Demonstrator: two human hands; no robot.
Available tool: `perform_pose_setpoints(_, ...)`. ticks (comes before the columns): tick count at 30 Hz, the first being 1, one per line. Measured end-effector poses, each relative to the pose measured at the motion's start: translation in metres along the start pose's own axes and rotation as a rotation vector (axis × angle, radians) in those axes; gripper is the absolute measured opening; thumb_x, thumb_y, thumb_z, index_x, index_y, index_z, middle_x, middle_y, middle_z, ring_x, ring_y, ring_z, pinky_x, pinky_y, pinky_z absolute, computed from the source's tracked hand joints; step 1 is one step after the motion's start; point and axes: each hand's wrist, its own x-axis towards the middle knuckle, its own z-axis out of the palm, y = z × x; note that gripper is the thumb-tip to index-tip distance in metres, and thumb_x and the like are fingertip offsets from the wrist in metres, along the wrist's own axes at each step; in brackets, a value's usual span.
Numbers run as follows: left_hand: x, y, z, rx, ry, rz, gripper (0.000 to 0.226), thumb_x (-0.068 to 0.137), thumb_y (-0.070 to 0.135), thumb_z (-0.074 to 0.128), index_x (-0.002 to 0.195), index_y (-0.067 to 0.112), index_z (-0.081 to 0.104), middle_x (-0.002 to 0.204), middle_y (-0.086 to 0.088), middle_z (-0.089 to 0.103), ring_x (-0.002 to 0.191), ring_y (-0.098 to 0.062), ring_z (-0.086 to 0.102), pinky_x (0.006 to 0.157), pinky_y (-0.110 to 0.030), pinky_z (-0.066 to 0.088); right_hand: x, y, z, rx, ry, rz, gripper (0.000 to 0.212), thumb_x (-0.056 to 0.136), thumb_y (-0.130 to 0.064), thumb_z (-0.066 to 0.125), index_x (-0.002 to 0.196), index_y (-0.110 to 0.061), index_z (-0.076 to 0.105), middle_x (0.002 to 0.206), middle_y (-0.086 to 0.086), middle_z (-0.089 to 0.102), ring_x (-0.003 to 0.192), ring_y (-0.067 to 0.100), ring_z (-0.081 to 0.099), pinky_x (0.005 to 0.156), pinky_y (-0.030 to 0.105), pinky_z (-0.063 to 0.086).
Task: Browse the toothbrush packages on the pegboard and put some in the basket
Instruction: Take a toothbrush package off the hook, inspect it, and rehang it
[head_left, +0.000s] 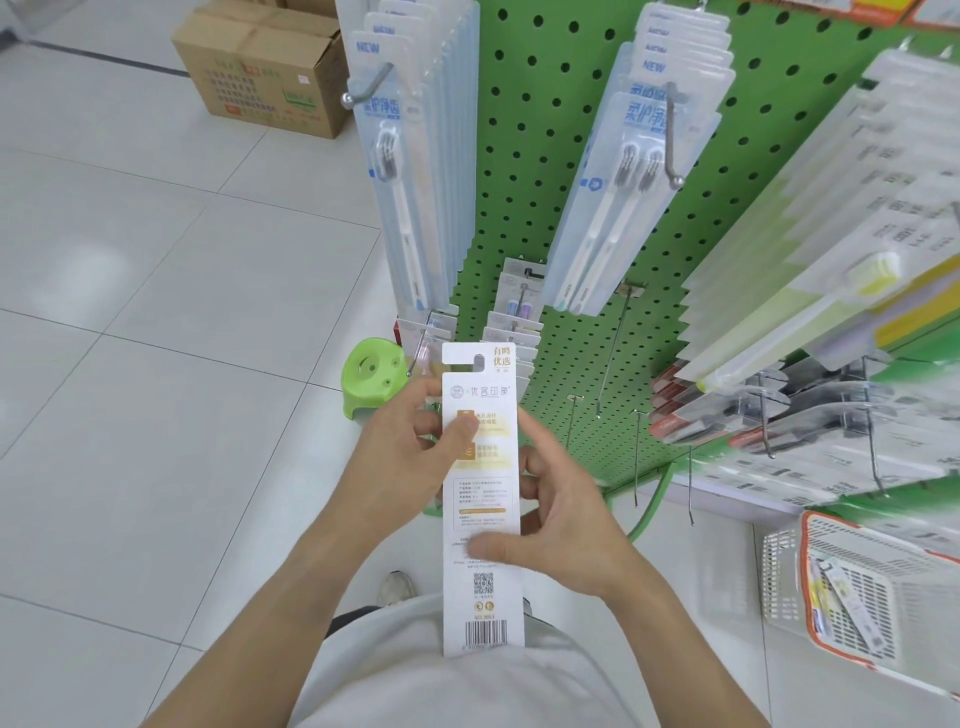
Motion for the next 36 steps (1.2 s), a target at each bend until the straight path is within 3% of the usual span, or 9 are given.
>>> perform_pose_setpoints(6, -0.002, -0.001, 0.001, 0.013, -0.209, -0.019, 0.056, 0.090, 0.012, 0.074, 0.132, 0.036, 0.044, 0.096, 0.005, 0.079, 0.075, -0.025, 0.076, 0.054, -0.030, 0.057, -0.004, 0.003, -0.002, -0.008, 0.158, 0.004, 0.094, 0.072, -0.014, 0.092, 0.148, -0.042, 0.045, 0.099, 0.007, 0.067, 0.095, 0.040, 0.068, 0.066, 0.066, 0.056)
perform_pose_setpoints(8, -0.004, 0.000, 0.006, 0.001, -0.200, -0.014, 0.064, 0.088, 0.007, 0.075, 0.134, 0.037, 0.042, 0.096, 0.008, 0.079, 0.074, -0.023, 0.076, 0.052, -0.029, 0.056, -0.006, 0.002, -0.002, -0.003, 0.199, 0.000, 0.089, 0.074, -0.015, 0.091, 0.147, -0.040, 0.046, 0.096, 0.009, 0.066, 0.092, 0.042, 0.068, 0.065, 0.065, 0.056)
perform_pose_setpoints(13, -0.006, 0.003, 0.016, -0.057, -0.092, 0.050, 0.054, 0.090, 0.006, 0.072, 0.128, 0.033, 0.046, 0.095, 0.009, 0.079, 0.078, -0.016, 0.076, 0.056, -0.021, 0.054, -0.012, -0.001, -0.010, 0.005, 0.136, 0.035, 0.085, 0.064, -0.015, 0.095, 0.135, -0.042, 0.055, 0.105, 0.009, 0.069, 0.097, 0.039, 0.069, 0.073, 0.066, 0.057)
perform_pose_setpoints(18, -0.011, 0.013, 0.020, -0.151, 0.039, 0.110, 0.047, 0.088, 0.003, 0.073, 0.112, 0.036, 0.050, 0.089, 0.013, 0.078, 0.075, -0.009, 0.075, 0.059, -0.016, 0.053, -0.020, -0.010, -0.014, -0.053, 0.017, 0.084, 0.053, 0.070, -0.009, 0.092, 0.113, -0.031, 0.070, 0.107, 0.004, 0.077, 0.097, 0.033, 0.073, 0.082, 0.060, 0.059)
perform_pose_setpoints(23, -0.017, 0.014, 0.020, -0.112, -0.085, 0.100, 0.059, 0.085, 0.008, 0.077, 0.124, 0.039, 0.046, 0.098, 0.015, 0.077, 0.083, -0.011, 0.076, 0.064, -0.021, 0.057, -0.024, -0.015, -0.010, 0.022, 0.116, 0.044, 0.046, 0.072, -0.001, 0.089, 0.113, -0.011, 0.070, 0.104, 0.009, 0.078, 0.096, 0.029, 0.074, 0.081, 0.054, 0.060)
perform_pose_setpoints(25, -0.018, 0.015, 0.021, -0.125, -0.044, 0.111, 0.055, 0.085, 0.005, 0.077, 0.119, 0.038, 0.048, 0.096, 0.015, 0.078, 0.078, -0.011, 0.076, 0.060, -0.020, 0.056, -0.025, -0.016, -0.010, -0.022, 0.087, 0.042, 0.055, 0.069, 0.002, 0.091, 0.117, -0.013, 0.068, 0.106, 0.007, 0.078, 0.099, 0.026, 0.074, 0.081, 0.044, 0.061)
perform_pose_setpoints(30, -0.019, 0.016, 0.020, -0.146, 0.048, 0.120, 0.057, 0.084, 0.004, 0.078, 0.123, 0.033, 0.049, 0.094, 0.011, 0.078, 0.069, -0.013, 0.075, 0.051, -0.018, 0.051, -0.032, -0.020, -0.010, -0.117, -0.027, 0.049, 0.074, 0.067, 0.000, 0.092, 0.127, -0.032, 0.062, 0.115, -0.003, 0.075, 0.103, 0.021, 0.072, 0.082, 0.042, 0.061)
perform_pose_setpoints(33, -0.020, 0.013, 0.021, -0.134, 0.046, 0.125, 0.056, 0.085, 0.004, 0.077, 0.123, 0.034, 0.049, 0.095, 0.012, 0.078, 0.070, -0.013, 0.075, 0.050, -0.018, 0.051, -0.033, -0.019, -0.009, -0.125, -0.001, 0.038, 0.069, 0.067, -0.004, 0.094, 0.120, -0.037, 0.066, 0.109, -0.001, 0.077, 0.099, 0.030, 0.072, 0.083, 0.049, 0.061)
perform_pose_setpoints(36, -0.021, 0.010, 0.022, -0.112, 0.014, 0.115, 0.053, 0.086, 0.006, 0.076, 0.117, 0.038, 0.049, 0.092, 0.013, 0.078, 0.069, -0.015, 0.075, 0.050, -0.020, 0.052, -0.033, -0.018, -0.007, -0.036, 0.066, 0.043, 0.046, 0.073, -0.014, 0.090, 0.113, -0.029, 0.071, 0.103, 0.006, 0.079, 0.095, 0.034, 0.075, 0.086, 0.055, 0.059)
